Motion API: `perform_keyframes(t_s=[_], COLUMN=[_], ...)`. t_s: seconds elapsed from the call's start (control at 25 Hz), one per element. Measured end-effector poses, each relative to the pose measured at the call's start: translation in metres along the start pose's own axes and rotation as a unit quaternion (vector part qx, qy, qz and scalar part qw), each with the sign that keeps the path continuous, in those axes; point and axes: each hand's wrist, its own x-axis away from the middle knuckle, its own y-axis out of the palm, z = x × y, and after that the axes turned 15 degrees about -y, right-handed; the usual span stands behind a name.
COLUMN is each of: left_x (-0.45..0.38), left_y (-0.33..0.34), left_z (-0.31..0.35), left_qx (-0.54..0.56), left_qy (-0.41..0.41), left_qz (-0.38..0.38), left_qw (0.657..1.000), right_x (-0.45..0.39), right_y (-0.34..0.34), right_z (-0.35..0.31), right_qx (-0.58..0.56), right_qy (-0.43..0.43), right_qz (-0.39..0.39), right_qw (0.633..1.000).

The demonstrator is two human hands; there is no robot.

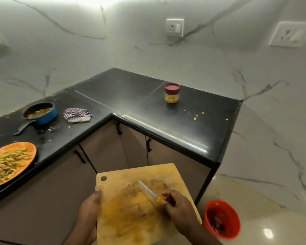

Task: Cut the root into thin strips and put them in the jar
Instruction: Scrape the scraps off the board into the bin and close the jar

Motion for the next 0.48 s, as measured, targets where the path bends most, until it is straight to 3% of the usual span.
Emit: perform_keyframes(t_s=[0.2, 0.48], left_x=[0.009, -0.016], left_y=[-0.013, 0.048], left_z=[0.079, 0.172], left_qx=[0.025, 0.006], left_qy=[0.047, 0.08], left_qz=[-0.053, -0.088], left_qw=[0.997, 0.993], right_x=[-0.056, -0.163], right_y=[0.026, 0.021], right_z=[-0.072, -0.099], right_qx=[0.006, 0.055], right_qy=[-0.069, -0.109], right_qz=[0.048, 0.122], right_qw=[0.996, 0.985])
